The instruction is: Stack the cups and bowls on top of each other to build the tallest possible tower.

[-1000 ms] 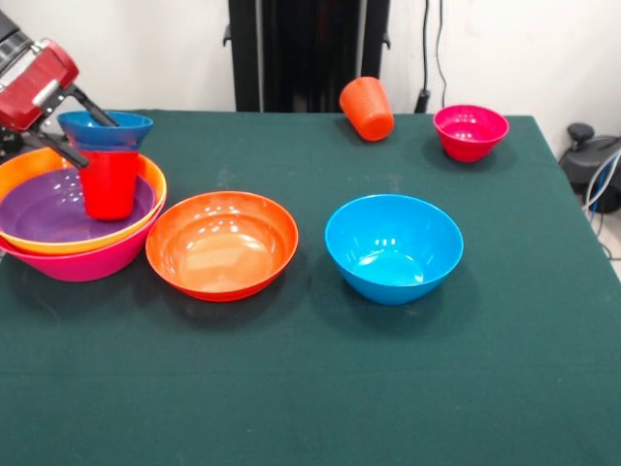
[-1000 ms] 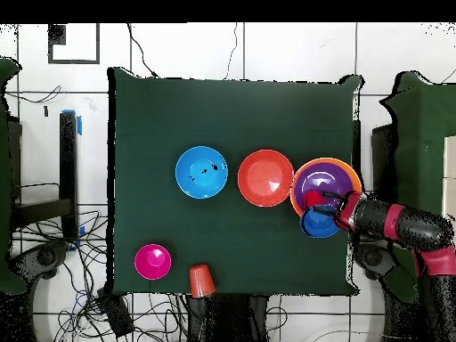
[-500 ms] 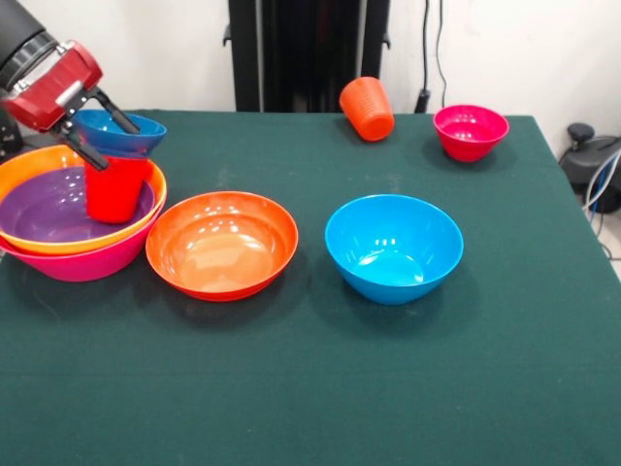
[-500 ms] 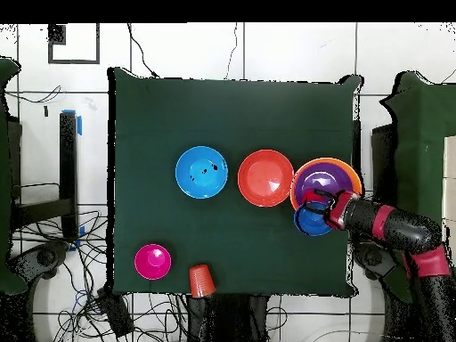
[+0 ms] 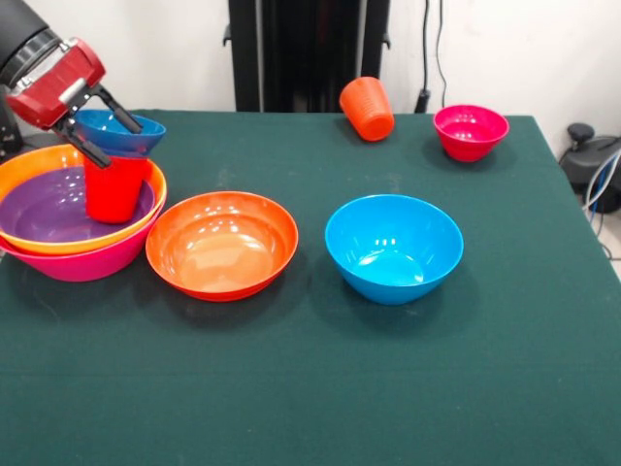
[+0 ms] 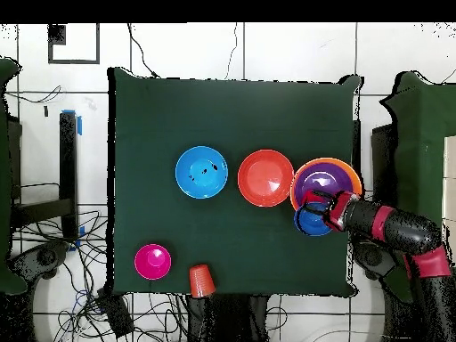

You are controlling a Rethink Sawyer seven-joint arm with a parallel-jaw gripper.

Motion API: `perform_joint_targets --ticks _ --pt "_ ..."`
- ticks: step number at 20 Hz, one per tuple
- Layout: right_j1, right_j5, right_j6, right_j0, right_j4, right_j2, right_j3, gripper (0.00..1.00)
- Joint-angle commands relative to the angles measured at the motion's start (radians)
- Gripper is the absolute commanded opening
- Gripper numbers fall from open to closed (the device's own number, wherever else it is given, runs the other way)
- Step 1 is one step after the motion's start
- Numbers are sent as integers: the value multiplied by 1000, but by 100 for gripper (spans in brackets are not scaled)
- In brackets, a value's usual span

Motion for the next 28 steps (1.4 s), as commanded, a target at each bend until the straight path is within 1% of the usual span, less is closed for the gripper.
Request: perform_joint_targets --ticks 1,5,13,18,23,28 --pt "-35 12 -94 69 -12 -39 -37 100" --pt "-13 52 -136 94 9 -46 -101 100" --pt "21 95 -182 116 46 -58 -180 100" --pt "26 111 -192 119 53 -61 -202 100" --pt "27 149 -202 136 57 -73 -239 100" --pt "26 161 -202 142 57 -80 -253 100"
